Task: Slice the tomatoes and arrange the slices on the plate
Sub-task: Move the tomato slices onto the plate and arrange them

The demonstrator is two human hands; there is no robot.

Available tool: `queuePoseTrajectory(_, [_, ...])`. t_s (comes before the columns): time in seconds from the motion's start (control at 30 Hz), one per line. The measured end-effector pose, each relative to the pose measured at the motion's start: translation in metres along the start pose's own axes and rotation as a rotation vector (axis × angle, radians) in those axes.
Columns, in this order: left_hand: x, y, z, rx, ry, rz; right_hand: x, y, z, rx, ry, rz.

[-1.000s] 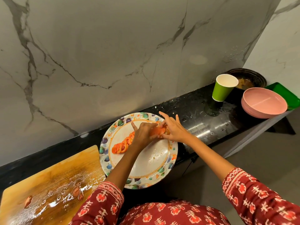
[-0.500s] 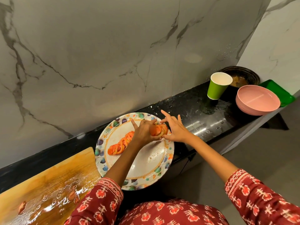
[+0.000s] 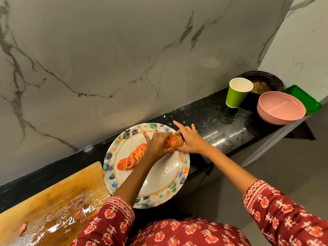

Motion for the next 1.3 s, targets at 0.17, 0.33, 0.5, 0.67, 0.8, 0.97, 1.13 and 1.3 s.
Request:
queuePoseTrajectory(0.17, [0.0,0.004,0.004,0.012,0.023,-0.034,-0.007,-0.002,0.004,-0.028,-0.003,0.021])
queuePoseTrajectory(0.33, [0.002,0.008,0.008,0.014,0.026,-0.003,-0.012,-0.002,0.003,-0.028,0.059,0.062])
queuePoseTrajectory(0.5, [0.002,0.007,0.009,0.002,0.038,-0.008,-0.013,-0.005,0.007,0.038,0.097,-0.029])
queuePoseTrajectory(0.67, [0.003,0.005,0.014,0.004,0.073,0.026,-0.01,-0.003,0.006,0.068,0.108,-0.039])
queuePoseTrajectory(0.8, [0.003,0.004,0.016,-0.008,0.061,0.047,-0.016,-0.004,0.006,0.068,0.135,-0.022])
queuePoseTrajectory(0.97, [0.004,0.004,0.019,-0.009,0.008,0.08,-0.02,-0.005,0.01,0.065,0.195,-0.015])
queuePoseTrajectory(1.13, [0.004,0.004,0.02,-0.017,-0.041,0.086,-0.017,-0.007,0.01,0.098,0.271,-0.02])
queuePoseTrajectory(1.3, [0.003,0.003,0.017,-0.026,-0.05,0.054,-0.018,-0.009,0.01,0.106,0.293,0.018])
Point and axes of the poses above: each hand's wrist, its own y-axis towards the middle knuckle, its own x-axis out of the palm, z = x × y, the point moved 3 cm from there along y, towards the middle knuckle, and after that the axes turned 11 degrees about y, right-handed, at the moved point
